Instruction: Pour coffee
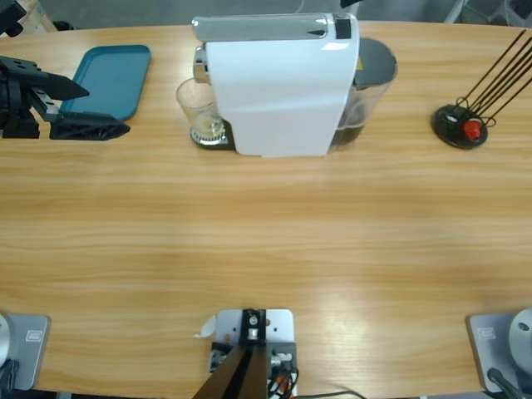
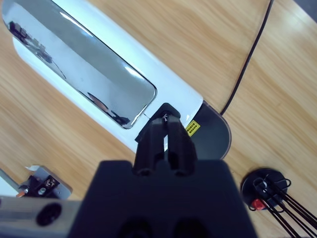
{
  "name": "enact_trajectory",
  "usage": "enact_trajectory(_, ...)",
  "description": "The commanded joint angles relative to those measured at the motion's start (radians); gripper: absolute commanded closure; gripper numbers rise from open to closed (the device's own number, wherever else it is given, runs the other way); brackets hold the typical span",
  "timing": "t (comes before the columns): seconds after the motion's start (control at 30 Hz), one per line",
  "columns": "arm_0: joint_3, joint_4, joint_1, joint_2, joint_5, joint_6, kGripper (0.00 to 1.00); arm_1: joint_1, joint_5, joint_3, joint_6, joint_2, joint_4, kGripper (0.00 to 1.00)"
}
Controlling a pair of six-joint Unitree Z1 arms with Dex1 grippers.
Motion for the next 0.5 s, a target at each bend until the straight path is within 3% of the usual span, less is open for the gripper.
enact_trajectory(0.03, 0.031, -0.007, -0.006, 0.029, -0.019, 0.012, 0.004, 0.014, -0.006, 0.030, -0.005, 0.067, -0.015, 1.000)
enact_trajectory(0.5, 0.029, -0.009, -0.006, 0.039, -0.022, 0.019, 0.004, 0.015, -0.004, 0.060, -0.005, 0.068, -0.018, 1.000)
